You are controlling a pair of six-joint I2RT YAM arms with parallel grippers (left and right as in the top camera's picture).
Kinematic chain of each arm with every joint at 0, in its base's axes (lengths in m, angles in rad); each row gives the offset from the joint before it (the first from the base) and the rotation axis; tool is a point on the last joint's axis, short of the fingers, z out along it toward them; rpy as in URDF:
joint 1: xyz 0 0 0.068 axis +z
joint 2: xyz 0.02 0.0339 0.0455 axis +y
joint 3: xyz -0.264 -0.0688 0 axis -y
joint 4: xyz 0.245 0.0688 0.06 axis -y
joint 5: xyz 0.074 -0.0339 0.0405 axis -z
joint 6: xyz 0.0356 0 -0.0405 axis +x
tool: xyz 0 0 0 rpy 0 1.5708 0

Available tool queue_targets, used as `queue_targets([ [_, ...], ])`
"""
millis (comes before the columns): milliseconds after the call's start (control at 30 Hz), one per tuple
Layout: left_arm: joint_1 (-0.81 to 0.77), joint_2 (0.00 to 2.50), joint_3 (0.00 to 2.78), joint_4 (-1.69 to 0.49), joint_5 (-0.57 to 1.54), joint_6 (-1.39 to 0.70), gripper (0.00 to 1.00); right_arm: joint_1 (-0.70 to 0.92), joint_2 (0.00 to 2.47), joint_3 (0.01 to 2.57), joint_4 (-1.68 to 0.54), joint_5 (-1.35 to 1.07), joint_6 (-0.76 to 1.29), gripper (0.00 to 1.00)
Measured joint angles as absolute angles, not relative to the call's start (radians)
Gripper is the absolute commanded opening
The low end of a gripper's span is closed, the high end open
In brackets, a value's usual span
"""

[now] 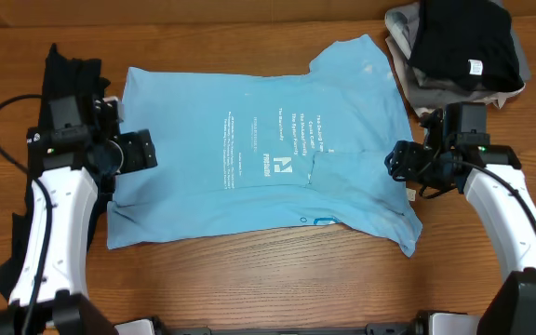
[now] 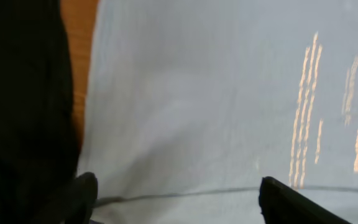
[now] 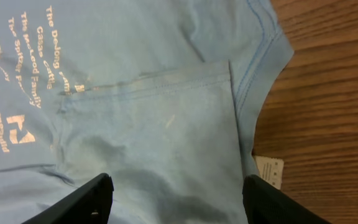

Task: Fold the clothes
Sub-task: 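Move both grippers to the shirt's bottom hem corners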

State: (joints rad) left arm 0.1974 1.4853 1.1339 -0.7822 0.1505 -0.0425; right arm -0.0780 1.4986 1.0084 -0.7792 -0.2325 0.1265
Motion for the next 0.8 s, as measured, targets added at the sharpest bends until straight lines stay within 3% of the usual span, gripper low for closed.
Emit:
queue_targets([
  [233,0.197,1.537,1.130,-0.924,0.137,-0.046,0.75,-0.078,1.498,1.008,-0.810,-0.255,0.116,0.70],
  [800,0.197,1.687,1.039,-0.706,0.139,-0.046,0.76,-0.076,1.649,1.008,-0.569,-0.270,0.078,0.70],
])
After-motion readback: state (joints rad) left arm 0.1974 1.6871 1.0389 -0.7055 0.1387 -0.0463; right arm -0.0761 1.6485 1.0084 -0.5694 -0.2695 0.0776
